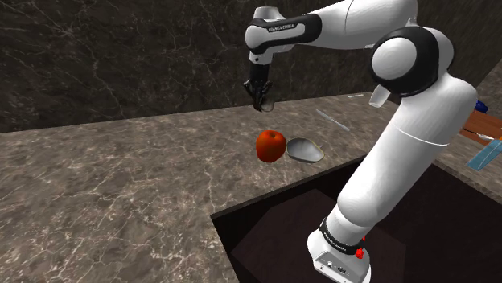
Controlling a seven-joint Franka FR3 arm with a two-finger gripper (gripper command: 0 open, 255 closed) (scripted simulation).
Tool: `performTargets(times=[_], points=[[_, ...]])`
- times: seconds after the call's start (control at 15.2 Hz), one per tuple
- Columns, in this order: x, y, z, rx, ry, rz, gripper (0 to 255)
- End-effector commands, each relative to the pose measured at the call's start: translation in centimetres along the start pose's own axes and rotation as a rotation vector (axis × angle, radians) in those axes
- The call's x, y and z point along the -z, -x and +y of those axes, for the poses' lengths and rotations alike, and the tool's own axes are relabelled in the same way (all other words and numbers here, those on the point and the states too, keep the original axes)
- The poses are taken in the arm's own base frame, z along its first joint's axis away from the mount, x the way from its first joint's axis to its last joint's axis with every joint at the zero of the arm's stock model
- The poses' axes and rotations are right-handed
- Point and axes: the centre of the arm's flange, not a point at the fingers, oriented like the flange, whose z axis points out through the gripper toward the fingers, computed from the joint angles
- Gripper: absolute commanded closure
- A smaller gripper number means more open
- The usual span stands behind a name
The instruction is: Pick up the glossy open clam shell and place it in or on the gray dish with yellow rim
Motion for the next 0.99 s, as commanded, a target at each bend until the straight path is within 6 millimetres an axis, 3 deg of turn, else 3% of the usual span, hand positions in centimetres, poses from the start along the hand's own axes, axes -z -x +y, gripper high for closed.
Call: performTargets(times=[0.0,0.92], points=[[0.2,2.3,1.3,0.000,0.000,0.000,255],[0.3,18.5,10.1,0.000,0.000,0.000,255]])
